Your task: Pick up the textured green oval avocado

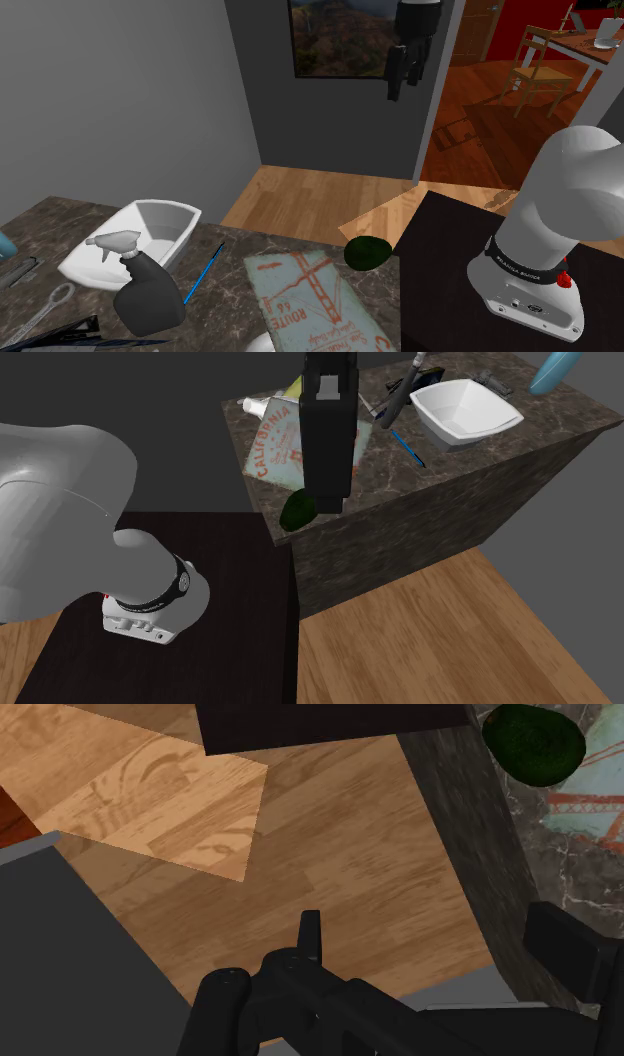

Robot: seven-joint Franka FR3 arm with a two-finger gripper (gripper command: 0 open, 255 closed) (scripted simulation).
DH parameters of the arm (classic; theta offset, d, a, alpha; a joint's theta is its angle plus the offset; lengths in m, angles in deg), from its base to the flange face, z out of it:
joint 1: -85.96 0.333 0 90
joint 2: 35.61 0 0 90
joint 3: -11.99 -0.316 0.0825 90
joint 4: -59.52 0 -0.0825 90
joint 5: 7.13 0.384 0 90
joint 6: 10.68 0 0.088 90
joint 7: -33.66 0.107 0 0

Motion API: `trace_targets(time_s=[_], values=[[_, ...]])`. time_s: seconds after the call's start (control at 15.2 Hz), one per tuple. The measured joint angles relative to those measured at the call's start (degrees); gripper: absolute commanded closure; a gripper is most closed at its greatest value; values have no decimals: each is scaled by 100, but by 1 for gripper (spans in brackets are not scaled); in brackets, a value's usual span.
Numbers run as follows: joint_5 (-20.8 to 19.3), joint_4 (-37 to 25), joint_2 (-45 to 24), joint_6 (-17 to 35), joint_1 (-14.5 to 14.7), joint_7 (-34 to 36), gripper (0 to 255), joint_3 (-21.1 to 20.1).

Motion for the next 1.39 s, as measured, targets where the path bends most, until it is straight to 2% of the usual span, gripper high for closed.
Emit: trace_targets(time_s=[0.13,0.46,1.39], values=[[19,76,-6,74,49,-79,0,13],[184,737,-115,772,511,-879,0,156],[857,2436,-966,2998,2157,-3539,0,549]])
